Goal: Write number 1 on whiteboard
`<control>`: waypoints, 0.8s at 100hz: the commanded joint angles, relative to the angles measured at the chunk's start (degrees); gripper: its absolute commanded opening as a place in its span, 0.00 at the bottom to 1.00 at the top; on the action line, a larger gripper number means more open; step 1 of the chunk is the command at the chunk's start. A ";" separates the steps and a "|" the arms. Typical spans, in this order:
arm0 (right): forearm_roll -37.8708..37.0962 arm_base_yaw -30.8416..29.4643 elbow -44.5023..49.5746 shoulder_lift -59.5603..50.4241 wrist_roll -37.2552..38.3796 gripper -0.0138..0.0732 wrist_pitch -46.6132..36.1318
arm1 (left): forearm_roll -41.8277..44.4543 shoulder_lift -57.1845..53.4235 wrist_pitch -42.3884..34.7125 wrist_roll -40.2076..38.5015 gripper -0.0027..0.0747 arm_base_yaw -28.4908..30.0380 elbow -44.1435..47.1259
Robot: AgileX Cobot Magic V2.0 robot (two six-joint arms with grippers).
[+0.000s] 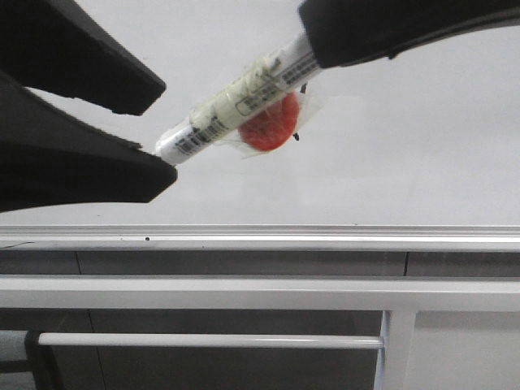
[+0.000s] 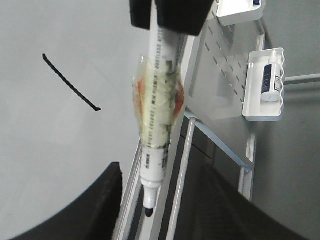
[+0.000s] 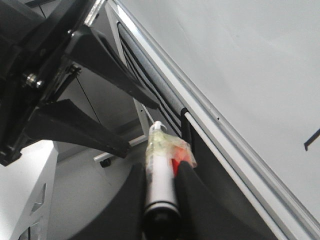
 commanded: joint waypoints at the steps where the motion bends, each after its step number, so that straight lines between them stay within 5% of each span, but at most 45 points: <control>1: 2.03 -0.33 -2.19 -0.06 -0.25 0.09 -1.69 | 1.38 -0.42 -1.86 -0.34 0.45 -0.48 -1.88; 80: 2.25 -0.33 -2.19 -0.06 -0.25 0.09 -1.22 | 6.52 2.98 -3.71 -0.34 0.44 -0.27 -1.88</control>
